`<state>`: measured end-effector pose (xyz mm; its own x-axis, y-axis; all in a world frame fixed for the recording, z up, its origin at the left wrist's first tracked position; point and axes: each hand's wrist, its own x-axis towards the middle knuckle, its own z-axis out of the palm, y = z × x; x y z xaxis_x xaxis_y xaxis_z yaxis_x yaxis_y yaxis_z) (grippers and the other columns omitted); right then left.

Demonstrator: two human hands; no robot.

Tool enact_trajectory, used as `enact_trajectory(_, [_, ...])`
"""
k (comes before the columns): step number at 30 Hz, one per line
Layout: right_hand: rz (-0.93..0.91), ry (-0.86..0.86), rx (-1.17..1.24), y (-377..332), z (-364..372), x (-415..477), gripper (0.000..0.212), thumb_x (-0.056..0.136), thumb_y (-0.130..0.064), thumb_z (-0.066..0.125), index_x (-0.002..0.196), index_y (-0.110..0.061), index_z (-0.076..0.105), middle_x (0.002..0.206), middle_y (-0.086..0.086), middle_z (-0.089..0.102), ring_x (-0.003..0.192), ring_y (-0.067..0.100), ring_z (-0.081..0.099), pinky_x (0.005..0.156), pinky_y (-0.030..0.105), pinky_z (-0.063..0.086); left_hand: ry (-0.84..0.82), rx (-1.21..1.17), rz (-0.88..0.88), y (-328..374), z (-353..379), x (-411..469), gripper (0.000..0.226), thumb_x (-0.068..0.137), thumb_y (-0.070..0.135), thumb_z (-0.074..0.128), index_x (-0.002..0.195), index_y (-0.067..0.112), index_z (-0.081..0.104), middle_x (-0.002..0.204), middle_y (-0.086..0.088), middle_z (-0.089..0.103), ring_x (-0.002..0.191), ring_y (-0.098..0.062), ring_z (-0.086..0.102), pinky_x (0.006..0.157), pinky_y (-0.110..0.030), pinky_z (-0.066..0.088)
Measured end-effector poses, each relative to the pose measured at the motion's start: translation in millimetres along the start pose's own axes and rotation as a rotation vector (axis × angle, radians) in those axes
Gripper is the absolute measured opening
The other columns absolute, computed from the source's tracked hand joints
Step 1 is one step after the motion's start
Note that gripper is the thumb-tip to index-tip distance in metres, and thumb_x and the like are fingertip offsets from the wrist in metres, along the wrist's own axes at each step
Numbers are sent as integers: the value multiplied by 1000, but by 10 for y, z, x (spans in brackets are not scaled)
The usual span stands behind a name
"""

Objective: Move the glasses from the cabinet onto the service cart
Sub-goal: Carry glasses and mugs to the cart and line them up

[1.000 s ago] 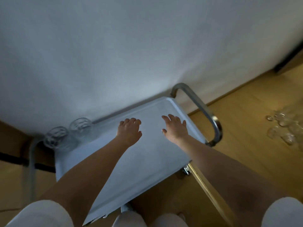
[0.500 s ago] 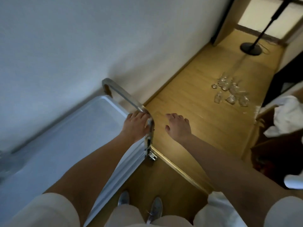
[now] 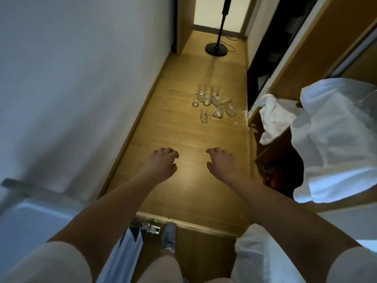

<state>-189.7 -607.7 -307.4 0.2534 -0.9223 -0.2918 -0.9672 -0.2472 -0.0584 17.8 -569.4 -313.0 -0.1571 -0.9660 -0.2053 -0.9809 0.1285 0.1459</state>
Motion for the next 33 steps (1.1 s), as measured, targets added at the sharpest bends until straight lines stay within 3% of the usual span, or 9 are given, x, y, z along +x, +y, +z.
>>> enact_trajectory(5, [125, 2, 154, -67, -254, 699, 48, 95, -29, 48, 141, -23, 38, 139, 4, 45, 125, 27, 44, 99, 42, 38, -43, -35, 65, -256, -252, 821, 38, 94, 33, 47, 131, 25, 47, 140, 2, 45, 129, -21, 40, 105, -36, 30])
enact_trajectory(15, [79, -105, 187, -324, -335, 1804, 48, 93, -23, 50, 140, -23, 39, 138, 5, 45, 124, 28, 44, 96, 42, 41, -347, 46, 19, -818, -246, 1819, 46, 89, 35, 59, 132, 26, 47, 141, -3, 43, 127, -26, 42, 104, -41, 34])
enact_trajectory(22, [66, -151, 413, -193, -377, 2746, 49, 90, -23, 52, 138, -21, 42, 134, 8, 49, 123, 27, 47, 96, 41, 44, -362, -23, -49, -952, -224, 2612, 50, 88, 32, 62, 134, 25, 45, 138, -3, 47, 124, -25, 45, 102, -40, 38])
enact_trajectory(33, [49, -147, 414, 938, -1031, 4566, 53, 89, -22, 54, 140, -21, 38, 137, 10, 48, 121, 28, 49, 95, 39, 46, -298, -117, -131, -581, -774, 4769, 53, 87, 34, 64, 135, 25, 44, 137, -3, 48, 123, -25, 46, 100, -39, 40])
